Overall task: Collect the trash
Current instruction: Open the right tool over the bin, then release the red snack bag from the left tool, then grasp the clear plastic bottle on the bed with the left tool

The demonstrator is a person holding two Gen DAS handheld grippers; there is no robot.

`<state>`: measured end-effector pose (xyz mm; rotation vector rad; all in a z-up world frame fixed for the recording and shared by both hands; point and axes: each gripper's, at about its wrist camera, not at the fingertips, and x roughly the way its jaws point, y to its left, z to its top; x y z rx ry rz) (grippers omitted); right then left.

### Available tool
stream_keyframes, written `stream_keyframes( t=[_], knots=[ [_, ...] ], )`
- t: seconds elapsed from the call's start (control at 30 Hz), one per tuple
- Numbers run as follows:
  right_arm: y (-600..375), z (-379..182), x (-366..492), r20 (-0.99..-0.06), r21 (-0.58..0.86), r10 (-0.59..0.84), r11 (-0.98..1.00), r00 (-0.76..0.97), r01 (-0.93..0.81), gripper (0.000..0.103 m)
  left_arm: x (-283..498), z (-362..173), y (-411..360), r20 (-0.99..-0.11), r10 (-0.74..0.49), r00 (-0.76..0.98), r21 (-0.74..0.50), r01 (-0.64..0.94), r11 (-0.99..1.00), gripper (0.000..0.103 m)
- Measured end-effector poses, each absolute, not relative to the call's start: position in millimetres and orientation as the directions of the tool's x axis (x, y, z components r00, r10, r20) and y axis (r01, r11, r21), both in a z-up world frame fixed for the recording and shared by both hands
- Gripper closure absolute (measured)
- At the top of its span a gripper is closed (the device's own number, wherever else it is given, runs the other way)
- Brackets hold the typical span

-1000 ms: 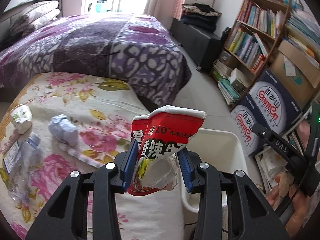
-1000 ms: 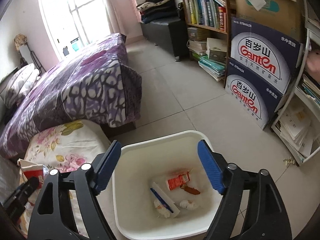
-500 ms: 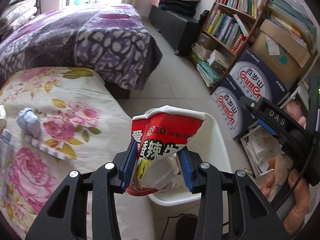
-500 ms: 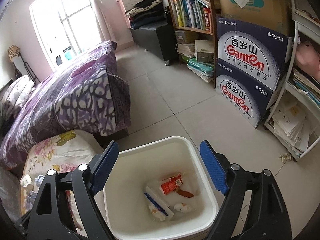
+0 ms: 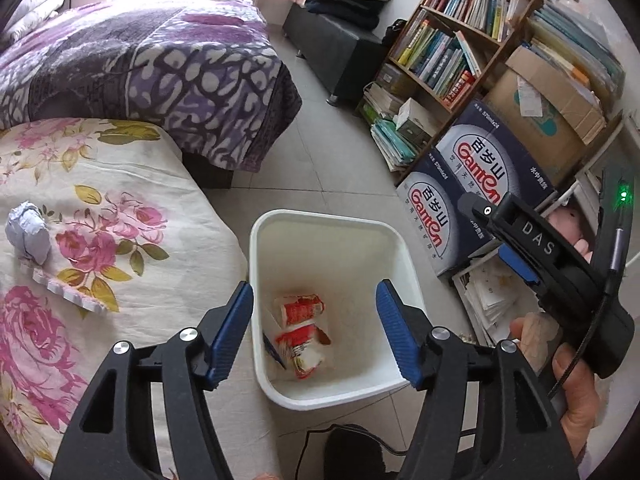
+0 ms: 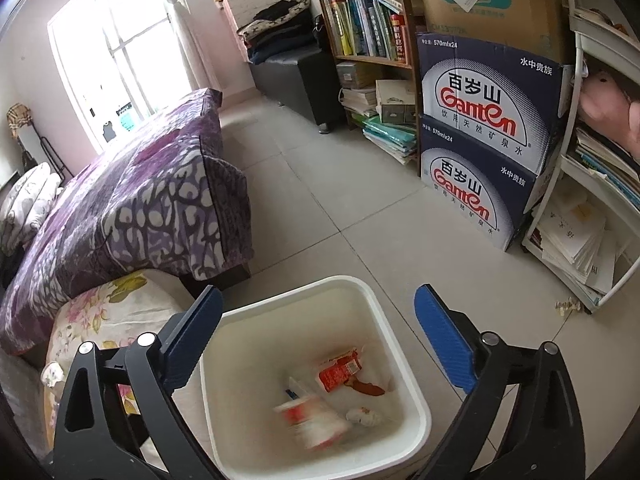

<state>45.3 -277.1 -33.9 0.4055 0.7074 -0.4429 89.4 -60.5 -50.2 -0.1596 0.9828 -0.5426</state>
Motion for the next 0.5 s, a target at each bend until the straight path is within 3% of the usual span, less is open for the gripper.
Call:
stream_keyframes(
  t=[0.27,0.5],
  knots=[
    [-261,-39,53,-0.71,0.185,-0.225,0.855,0.667,0.485,0.007,93,-56,-38,-0.778,-0.426,0.461,-0.31,0.308,0.899,0.034],
    [-235,-47,64,-0.736,0.147,-0.19,0.892,0.649,0.428,0.007,101,-70,7,-0.827,-0.258,0.5,-0.174,0.209,0.962,0.03]
  ],
)
